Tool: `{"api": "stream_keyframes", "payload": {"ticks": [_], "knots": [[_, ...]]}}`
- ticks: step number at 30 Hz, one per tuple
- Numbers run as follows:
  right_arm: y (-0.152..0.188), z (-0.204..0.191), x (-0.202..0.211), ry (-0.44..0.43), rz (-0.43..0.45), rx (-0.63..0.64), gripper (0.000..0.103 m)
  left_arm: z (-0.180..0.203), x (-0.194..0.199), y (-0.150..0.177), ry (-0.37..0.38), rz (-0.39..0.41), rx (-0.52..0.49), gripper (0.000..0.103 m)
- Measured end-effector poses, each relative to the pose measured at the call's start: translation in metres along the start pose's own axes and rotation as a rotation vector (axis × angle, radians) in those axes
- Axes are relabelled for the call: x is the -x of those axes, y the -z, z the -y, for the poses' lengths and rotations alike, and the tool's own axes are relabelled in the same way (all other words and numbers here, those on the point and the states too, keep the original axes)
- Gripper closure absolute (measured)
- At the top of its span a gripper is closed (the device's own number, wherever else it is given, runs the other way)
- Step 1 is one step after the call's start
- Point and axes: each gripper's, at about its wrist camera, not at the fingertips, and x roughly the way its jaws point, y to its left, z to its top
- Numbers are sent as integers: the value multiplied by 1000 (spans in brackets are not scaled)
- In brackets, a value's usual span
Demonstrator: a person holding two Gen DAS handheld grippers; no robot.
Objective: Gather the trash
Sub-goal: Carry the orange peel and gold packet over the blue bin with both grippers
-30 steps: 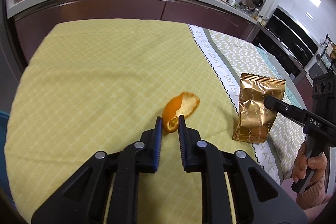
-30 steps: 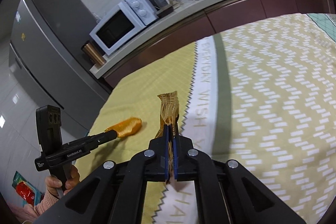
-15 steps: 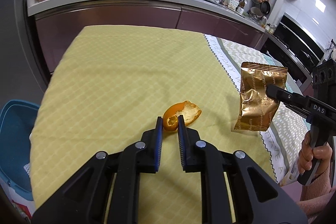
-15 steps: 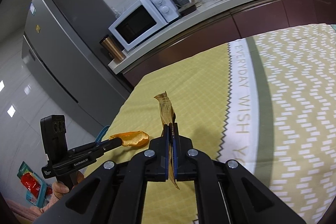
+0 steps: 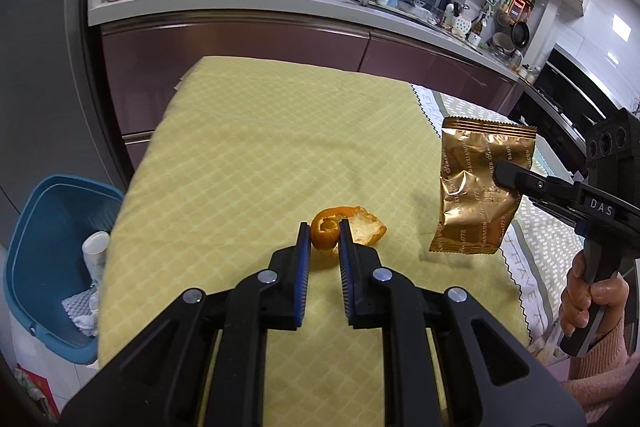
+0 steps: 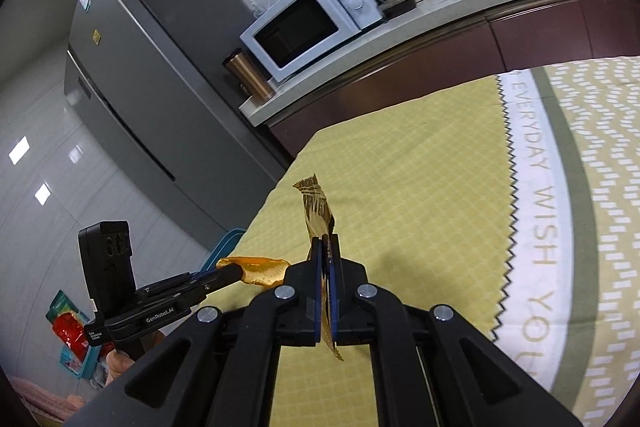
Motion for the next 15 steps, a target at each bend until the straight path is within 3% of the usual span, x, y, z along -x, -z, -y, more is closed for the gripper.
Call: {"api": "stream_keyframes", "payload": {"ticks": [15], "knots": [[-2, -25, -25, -53, -37, 39, 101, -25, 37, 12, -36, 33, 42, 89]]}}
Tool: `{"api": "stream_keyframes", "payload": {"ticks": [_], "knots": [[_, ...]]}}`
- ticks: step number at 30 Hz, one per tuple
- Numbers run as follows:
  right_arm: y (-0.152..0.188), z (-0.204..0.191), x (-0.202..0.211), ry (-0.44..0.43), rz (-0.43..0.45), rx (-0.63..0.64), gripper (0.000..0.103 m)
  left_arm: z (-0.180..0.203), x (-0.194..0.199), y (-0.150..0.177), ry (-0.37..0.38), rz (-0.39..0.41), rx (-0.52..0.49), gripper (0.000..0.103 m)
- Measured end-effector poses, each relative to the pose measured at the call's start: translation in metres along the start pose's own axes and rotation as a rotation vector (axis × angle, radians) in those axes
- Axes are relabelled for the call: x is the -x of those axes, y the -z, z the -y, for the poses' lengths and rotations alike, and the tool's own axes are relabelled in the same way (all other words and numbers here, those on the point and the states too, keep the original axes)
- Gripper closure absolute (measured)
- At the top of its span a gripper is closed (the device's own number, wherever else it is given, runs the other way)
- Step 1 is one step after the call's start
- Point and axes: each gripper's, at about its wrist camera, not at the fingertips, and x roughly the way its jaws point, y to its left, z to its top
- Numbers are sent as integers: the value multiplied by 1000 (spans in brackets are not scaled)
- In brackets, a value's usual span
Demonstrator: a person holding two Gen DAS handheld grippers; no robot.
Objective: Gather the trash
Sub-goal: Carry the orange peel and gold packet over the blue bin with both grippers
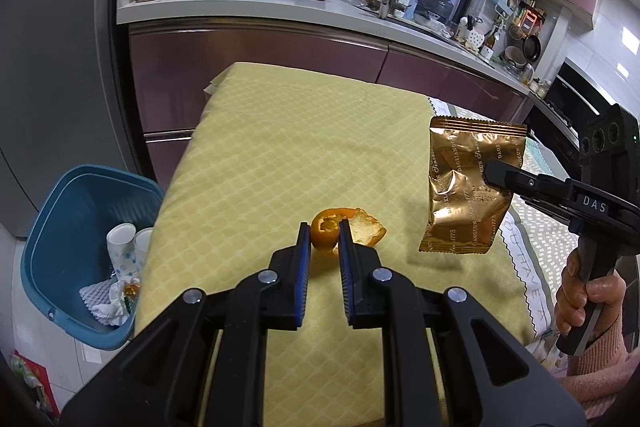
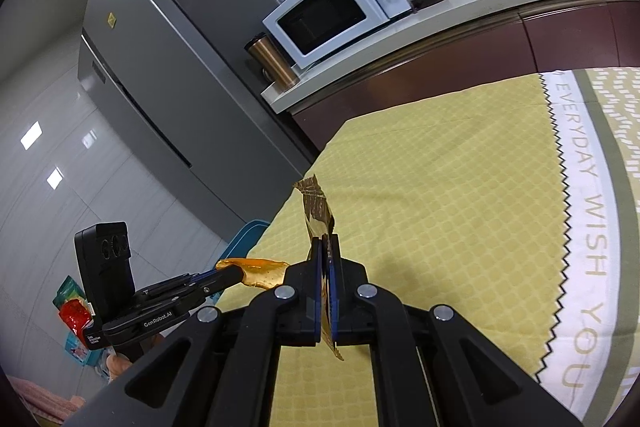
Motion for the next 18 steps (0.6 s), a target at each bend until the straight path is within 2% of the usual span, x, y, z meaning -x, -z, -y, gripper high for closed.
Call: {"api": "stream_keyframes", "payload": {"ticks": [18], "knots": [[-7, -26, -31, -57, -48, 46, 101, -28, 26, 2, -38, 29, 51, 89]]}}
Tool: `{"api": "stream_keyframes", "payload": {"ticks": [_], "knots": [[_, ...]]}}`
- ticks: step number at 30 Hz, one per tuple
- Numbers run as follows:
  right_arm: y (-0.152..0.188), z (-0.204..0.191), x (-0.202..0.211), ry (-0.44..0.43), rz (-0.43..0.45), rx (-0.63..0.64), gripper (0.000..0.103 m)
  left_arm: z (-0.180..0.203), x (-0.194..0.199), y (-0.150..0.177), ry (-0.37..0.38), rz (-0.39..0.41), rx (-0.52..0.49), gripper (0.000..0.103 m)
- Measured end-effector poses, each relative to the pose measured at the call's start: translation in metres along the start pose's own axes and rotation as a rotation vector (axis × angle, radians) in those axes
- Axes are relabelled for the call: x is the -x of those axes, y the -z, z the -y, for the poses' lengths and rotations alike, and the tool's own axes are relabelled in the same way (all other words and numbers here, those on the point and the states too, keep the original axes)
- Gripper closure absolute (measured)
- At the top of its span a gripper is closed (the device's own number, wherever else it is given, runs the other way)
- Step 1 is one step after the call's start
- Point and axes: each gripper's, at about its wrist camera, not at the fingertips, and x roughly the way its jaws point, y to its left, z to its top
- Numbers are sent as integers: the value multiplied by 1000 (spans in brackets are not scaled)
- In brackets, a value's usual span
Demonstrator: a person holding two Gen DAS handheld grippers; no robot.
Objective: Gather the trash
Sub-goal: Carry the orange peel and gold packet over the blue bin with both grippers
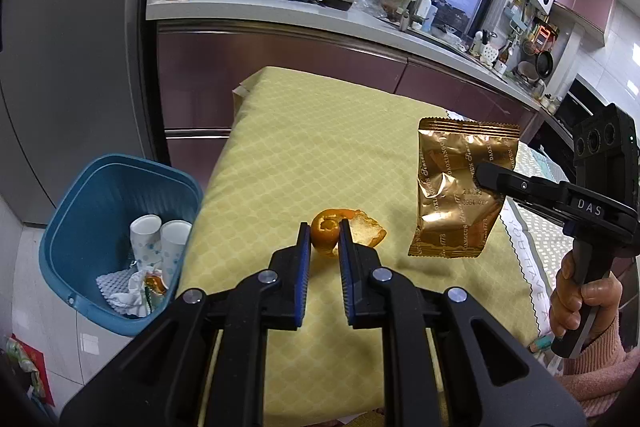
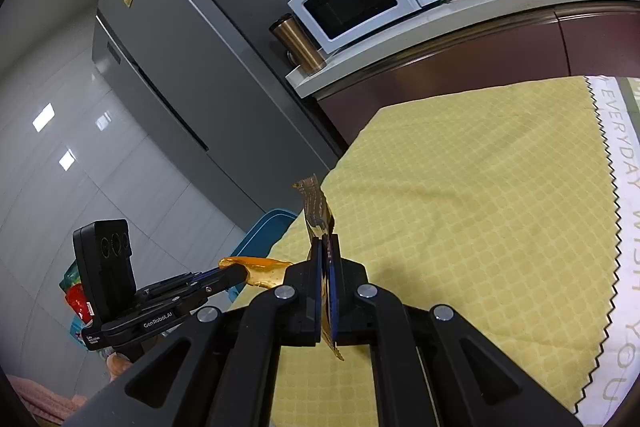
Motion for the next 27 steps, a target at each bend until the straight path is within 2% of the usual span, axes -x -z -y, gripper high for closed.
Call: {"api": "stream_keyframes", "payload": {"ticks": [27], "knots": [[-10, -35, -36, -71, -45, 73, 101, -42, 37, -2, -61, 60, 61, 89]]}}
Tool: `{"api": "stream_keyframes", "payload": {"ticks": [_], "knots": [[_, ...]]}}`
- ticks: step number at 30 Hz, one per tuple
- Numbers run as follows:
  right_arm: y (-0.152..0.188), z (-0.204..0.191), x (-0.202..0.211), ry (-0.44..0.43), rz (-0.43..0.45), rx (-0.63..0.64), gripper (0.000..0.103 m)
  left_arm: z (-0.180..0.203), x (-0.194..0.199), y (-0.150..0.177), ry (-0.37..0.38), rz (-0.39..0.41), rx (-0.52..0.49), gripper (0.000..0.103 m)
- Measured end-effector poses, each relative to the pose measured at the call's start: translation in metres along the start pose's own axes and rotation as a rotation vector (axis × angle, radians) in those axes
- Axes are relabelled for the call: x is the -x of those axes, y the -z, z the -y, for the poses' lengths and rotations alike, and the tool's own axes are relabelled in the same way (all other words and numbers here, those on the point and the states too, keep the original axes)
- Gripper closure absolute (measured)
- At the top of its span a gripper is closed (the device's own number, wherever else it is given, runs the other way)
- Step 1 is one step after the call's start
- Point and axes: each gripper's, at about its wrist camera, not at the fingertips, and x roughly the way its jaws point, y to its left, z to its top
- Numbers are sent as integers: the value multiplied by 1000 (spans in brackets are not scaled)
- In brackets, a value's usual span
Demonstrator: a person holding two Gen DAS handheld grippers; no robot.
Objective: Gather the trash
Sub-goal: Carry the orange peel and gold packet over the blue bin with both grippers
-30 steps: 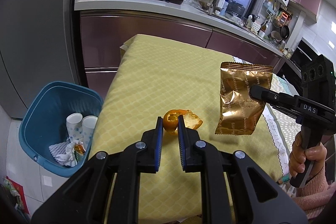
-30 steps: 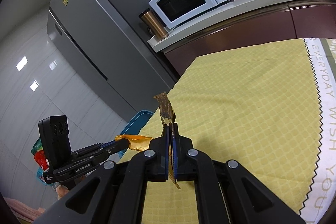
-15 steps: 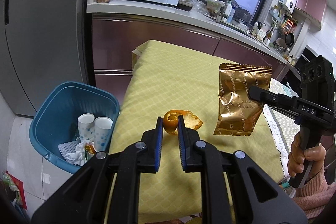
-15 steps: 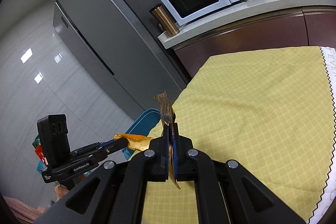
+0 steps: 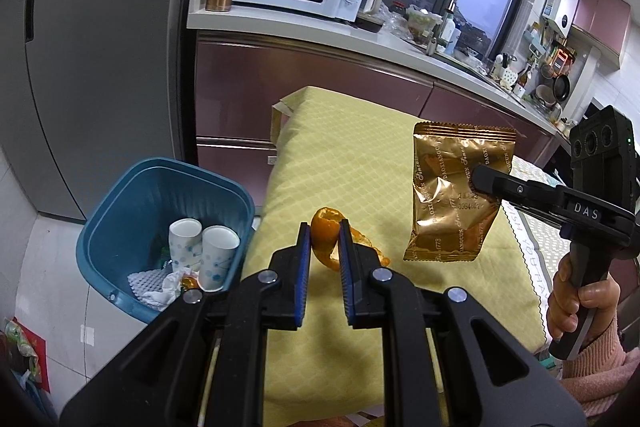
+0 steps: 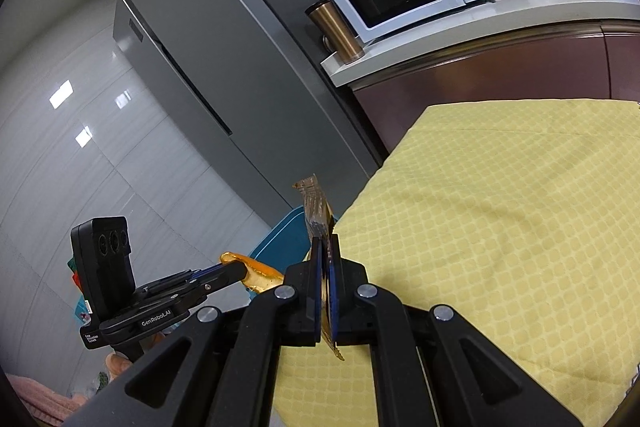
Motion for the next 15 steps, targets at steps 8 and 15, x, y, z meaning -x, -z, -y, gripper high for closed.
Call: {"api": "stream_keyframes", "payload": {"ticks": [8, 15], "knots": [[-2, -7, -14, -19, -21, 14, 101, -15, 6, -1, -20, 10, 24, 89], [-5, -13, -22, -33, -31, 25, 101, -27, 12, -3, -43, 24, 40, 89]]}}
